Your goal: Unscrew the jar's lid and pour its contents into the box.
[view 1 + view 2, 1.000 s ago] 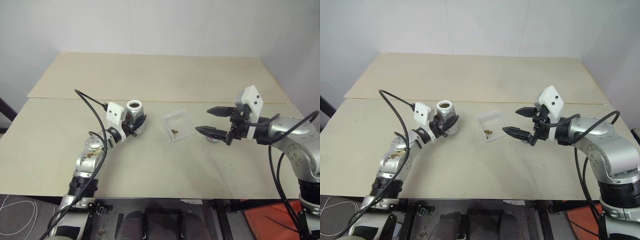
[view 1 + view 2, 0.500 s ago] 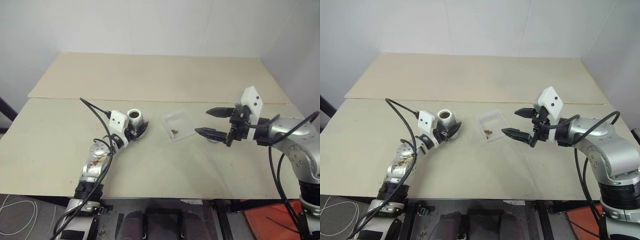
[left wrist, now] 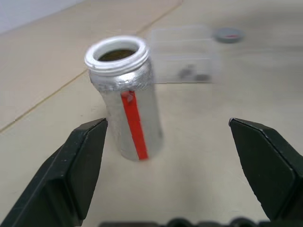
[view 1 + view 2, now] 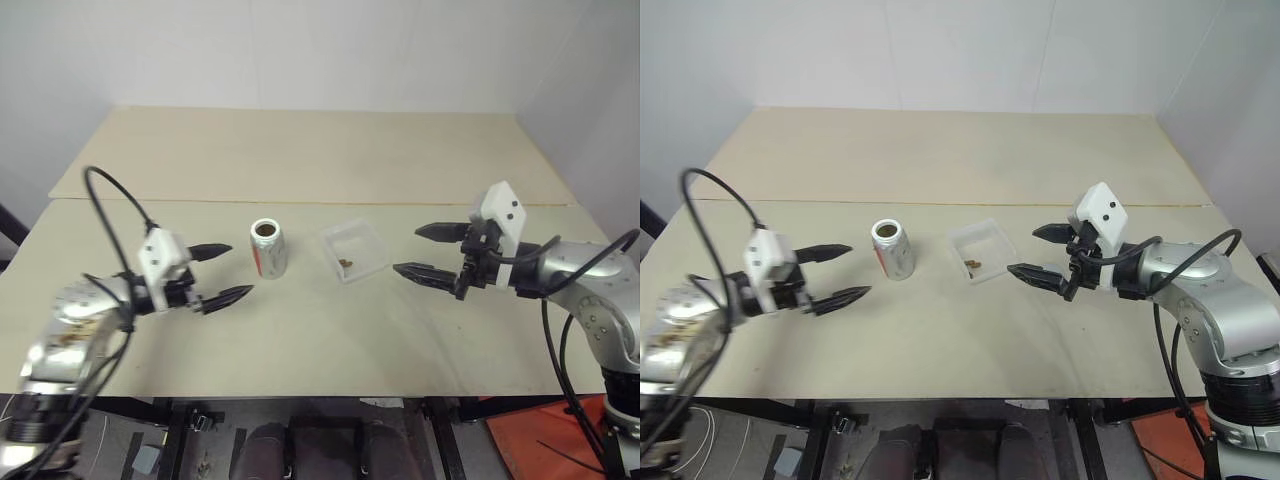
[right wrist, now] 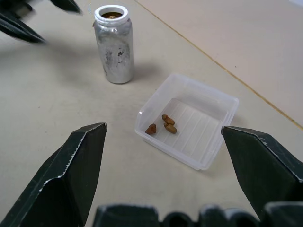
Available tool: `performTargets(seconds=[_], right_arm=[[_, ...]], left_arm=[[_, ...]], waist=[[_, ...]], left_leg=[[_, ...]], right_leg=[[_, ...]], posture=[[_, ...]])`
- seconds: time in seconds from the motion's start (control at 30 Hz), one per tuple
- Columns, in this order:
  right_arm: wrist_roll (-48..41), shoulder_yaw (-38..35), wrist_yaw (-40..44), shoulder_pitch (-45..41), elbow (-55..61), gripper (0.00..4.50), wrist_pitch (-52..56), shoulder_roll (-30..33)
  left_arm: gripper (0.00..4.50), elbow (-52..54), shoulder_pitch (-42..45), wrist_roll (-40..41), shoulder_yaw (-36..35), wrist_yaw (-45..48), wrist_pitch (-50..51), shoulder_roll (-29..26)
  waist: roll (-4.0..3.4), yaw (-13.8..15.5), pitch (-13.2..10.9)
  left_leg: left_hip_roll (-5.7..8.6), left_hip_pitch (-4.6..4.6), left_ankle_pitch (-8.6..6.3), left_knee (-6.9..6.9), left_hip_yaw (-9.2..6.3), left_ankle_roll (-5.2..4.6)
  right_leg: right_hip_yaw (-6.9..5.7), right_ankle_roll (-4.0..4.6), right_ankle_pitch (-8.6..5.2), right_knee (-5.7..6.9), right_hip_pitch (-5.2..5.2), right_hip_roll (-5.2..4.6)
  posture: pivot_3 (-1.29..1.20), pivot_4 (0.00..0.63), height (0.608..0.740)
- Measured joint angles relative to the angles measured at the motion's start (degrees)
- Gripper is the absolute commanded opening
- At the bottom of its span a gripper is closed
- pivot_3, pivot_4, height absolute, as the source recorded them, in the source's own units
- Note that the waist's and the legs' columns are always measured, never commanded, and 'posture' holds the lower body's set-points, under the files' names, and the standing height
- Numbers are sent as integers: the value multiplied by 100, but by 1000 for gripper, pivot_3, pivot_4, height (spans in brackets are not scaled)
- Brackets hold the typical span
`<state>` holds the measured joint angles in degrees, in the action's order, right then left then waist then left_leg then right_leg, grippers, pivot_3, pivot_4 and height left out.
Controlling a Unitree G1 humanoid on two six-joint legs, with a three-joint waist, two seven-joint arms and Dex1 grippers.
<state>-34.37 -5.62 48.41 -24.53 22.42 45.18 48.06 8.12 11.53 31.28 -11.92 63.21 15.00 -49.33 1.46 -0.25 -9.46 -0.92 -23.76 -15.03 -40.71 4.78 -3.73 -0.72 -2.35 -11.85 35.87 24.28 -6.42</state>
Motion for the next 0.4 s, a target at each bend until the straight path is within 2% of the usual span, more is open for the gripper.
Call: performTargets(seconds=[0.1,0.17,0.4], right_arm=[[47,-6,86,-4,-90,4500,-170,31],[108,-5,161,-4,-169,4500,-287,80],[159,-6,287,22,-163,4500,-415,107]], left_arm=[[4458,162,-171,644,-531,670,297,-425],[4458,247,-314,897,-798,849,466,-510],[4458,661,-706,1158,-1217,773,873,-527]], waist=[[-1,-8,0],[-1,-9,0],[0,-2,-1]], left_leg=[[0,0,-1,1,3,0],[0,1,-1,3,5,0],[-1,1,0,4,6,0]], right_leg=[[0,-1,-1,-2,1,1],[0,-1,-3,-2,1,2],[1,0,-3,-3,0,4]], posture=[[0,150,740],[0,150,740],[0,150,740]])
